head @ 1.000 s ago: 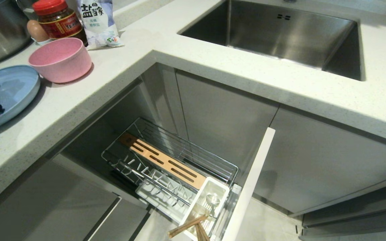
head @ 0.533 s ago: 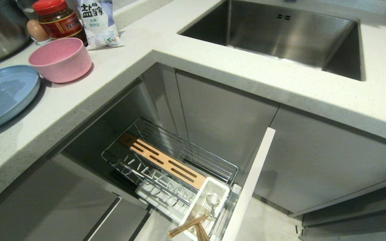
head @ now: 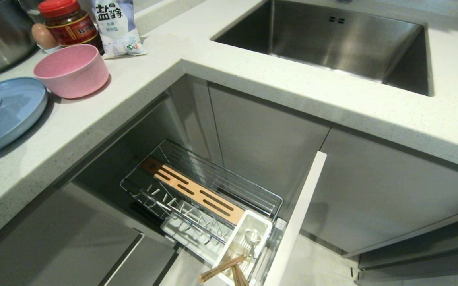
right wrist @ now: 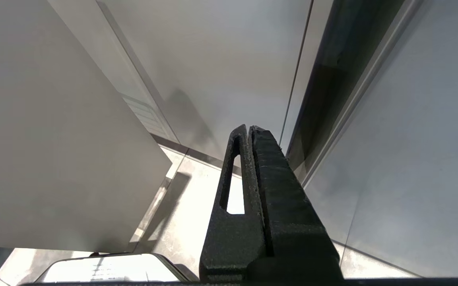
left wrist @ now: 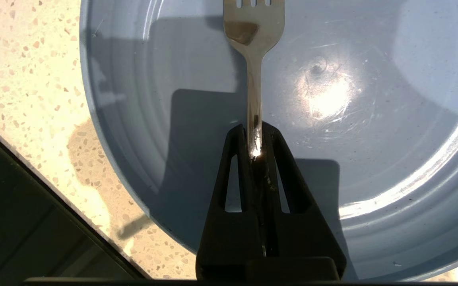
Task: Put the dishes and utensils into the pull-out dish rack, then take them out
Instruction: Pick up the fork and place it in the cupboard
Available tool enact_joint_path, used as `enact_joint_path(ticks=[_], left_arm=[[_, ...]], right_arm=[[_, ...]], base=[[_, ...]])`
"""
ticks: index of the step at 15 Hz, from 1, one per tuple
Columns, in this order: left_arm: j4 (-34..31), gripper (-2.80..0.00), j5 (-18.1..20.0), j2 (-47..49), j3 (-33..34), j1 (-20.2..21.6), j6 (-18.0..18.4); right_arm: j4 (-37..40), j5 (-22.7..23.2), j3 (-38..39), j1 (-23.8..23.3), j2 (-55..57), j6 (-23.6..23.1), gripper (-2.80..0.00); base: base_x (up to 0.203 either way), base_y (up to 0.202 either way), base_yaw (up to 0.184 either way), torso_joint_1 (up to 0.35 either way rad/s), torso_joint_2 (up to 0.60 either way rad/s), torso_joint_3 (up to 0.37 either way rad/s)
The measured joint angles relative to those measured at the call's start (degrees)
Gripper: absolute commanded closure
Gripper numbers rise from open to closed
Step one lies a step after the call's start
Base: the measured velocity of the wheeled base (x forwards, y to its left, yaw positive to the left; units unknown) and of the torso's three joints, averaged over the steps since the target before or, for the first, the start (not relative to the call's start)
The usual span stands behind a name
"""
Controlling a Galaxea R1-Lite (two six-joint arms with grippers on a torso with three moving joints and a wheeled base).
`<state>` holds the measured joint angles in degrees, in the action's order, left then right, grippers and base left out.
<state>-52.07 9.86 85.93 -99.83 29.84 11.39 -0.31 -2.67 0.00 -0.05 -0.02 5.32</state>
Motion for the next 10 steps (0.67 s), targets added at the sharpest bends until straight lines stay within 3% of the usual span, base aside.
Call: enact_joint_path(ticks=[5,10], left_arm=[[0.0,0.00,0.2,-2.1,-0.3,-0.3,-1.0],[0.1,0.00,0.2,-6.8,-3.5,-6.6,-13.2]], right_arm=[[0.0,0.0,0.0,0.0,0.0,0.0,0.00],[0.0,0.0,0.0,0.0,0.0,0.0,0.00]], base=[[0.000,0.000,0.000,0.000,0.00,0.000],[0.000,0.000,0.000,0.000,0.00,0.000]])
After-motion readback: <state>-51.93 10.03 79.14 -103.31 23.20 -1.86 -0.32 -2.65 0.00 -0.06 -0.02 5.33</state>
